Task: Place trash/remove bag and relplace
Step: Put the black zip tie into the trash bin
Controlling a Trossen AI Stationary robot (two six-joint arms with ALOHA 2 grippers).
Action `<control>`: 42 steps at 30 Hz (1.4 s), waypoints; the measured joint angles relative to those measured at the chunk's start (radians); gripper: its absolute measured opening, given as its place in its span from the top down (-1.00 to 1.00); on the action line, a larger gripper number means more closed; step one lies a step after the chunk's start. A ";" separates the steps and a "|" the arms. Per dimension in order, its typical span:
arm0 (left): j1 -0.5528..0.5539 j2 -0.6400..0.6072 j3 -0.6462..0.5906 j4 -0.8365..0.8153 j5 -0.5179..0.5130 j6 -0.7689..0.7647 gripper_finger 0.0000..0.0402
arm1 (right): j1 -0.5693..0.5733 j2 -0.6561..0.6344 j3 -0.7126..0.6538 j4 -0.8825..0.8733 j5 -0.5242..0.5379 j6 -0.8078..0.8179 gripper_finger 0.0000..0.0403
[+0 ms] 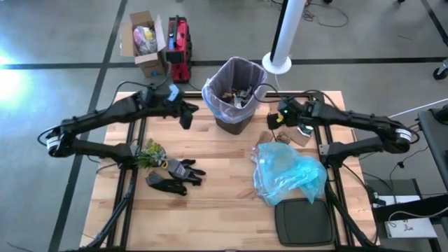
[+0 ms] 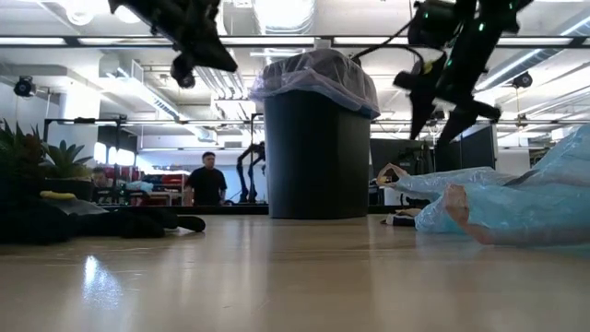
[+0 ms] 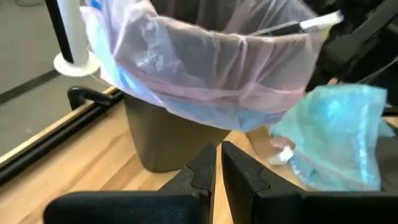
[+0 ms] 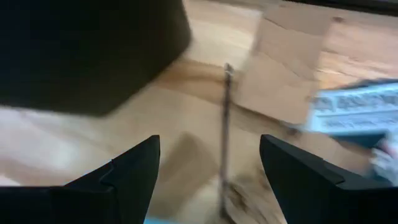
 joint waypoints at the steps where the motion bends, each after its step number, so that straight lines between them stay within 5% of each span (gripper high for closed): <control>1: 0.000 -0.016 -0.008 -0.005 -0.007 -0.009 0.95 | 0.000 0.013 -0.028 0.066 0.015 0.000 -0.31; 7: 0.000 -0.072 -0.041 -0.005 -0.037 -0.044 0.95 | -0.052 0.166 -0.074 0.157 0.205 -0.014 -0.26; 13: 0.000 -0.069 -0.054 -0.005 -0.053 -0.047 0.95 | -0.107 0.341 -0.074 0.294 0.061 -0.092 -0.11; 18: 0.000 -0.065 -0.066 -0.003 -0.053 -0.047 0.95 | -0.115 0.431 -0.074 0.336 0.063 -0.097 0.09; 23: 0.000 -0.066 -0.088 -0.004 -0.053 -0.050 0.95 | -0.114 0.463 -0.075 0.346 0.078 -0.146 0.49; 28: 0.000 -0.053 -0.100 0.005 -0.053 -0.050 0.95 | -0.108 0.420 -0.075 0.346 0.104 -0.215 0.95; 42: 0.000 -0.027 -0.100 0.059 -0.113 -0.039 0.95 | -0.037 -0.025 -0.074 0.000 0.044 -0.442 1.00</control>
